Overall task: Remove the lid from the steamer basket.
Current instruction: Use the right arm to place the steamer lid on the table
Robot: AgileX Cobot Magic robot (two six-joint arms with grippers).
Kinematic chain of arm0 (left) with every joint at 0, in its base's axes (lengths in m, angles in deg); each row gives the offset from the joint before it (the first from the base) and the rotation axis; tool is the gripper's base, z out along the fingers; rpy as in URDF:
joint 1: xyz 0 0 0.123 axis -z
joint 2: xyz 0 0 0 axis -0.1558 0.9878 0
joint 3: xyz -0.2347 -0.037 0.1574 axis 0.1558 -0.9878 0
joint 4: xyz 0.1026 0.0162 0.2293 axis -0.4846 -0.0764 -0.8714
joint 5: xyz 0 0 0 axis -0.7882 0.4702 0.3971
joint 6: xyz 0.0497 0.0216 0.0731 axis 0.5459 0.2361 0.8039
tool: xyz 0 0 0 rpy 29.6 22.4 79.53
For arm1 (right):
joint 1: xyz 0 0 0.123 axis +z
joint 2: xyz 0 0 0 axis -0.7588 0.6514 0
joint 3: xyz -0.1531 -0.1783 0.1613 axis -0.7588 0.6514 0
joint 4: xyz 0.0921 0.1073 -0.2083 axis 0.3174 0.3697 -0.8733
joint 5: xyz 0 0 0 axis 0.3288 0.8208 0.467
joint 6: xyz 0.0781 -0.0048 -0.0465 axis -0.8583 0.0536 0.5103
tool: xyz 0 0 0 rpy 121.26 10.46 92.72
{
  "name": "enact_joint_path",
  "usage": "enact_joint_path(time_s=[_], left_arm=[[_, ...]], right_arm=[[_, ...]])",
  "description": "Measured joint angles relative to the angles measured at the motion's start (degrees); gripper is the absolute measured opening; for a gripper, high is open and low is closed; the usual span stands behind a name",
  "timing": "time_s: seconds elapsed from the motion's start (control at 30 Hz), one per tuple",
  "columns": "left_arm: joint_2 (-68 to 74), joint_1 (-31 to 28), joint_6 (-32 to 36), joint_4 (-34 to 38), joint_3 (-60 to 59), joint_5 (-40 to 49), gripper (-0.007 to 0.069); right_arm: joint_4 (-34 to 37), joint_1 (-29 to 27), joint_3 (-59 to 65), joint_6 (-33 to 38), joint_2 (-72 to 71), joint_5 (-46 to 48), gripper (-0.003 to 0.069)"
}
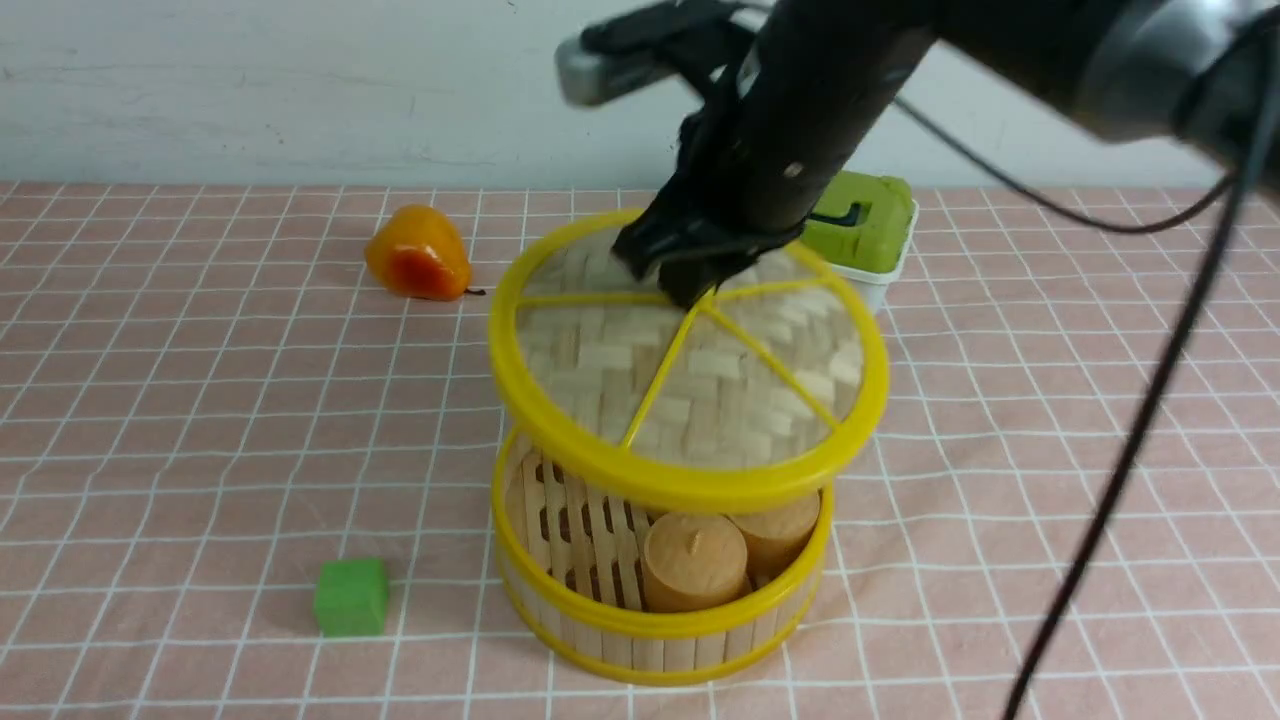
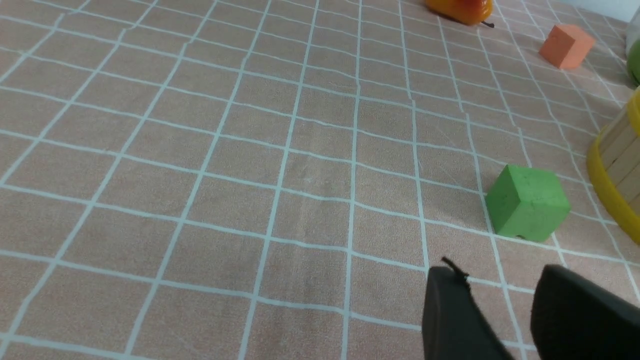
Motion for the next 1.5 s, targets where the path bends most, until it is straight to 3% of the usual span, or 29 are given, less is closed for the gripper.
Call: enact_joint_path(time_s=[0.4,0.53,0.77,1.1,1.23,1.4,1.5], left_arm=[[0.0,0.0,0.0,0.05,0.0,0.0,0.0239],[0.0,0.0,0.0,0.05,0.0,0.0,0.0239],[0.0,0.0,0.0,0.05,0.0,0.0,0.0239],[0.0,0.0,0.0,0.17,0.0,0.0,0.0239],[0.0,0.0,0.0,0.17,0.0,0.0,0.0239],[0.0,0.0,0.0,0.17,0.0,0.0,0.0239],[0.0,0.0,0.0,0.17,0.0,0.0,0.0239]], right_arm=[[-1.43,-18.92,26.91,0.0,-14.4,-0.6,0.0085],[-1.3,-24.16,39.36,0.0,-14.23,-11.36,0.0085],[-0.03,-25.12,48.6,0.0,-11.21,-26.17,0.0085],[1.01,-25.12,48.85,0.0,-5.48,-31.04,0.0094],[1.01,-25.12,48.85,-0.05,-5.04,-31.11,0.0162],[1.88,-25.12,48.8,-1.14,-8.17,-27.62,0.0356],[3.15,-25.12,48.8,-0.91,-12.55,-24.61,0.0397]])
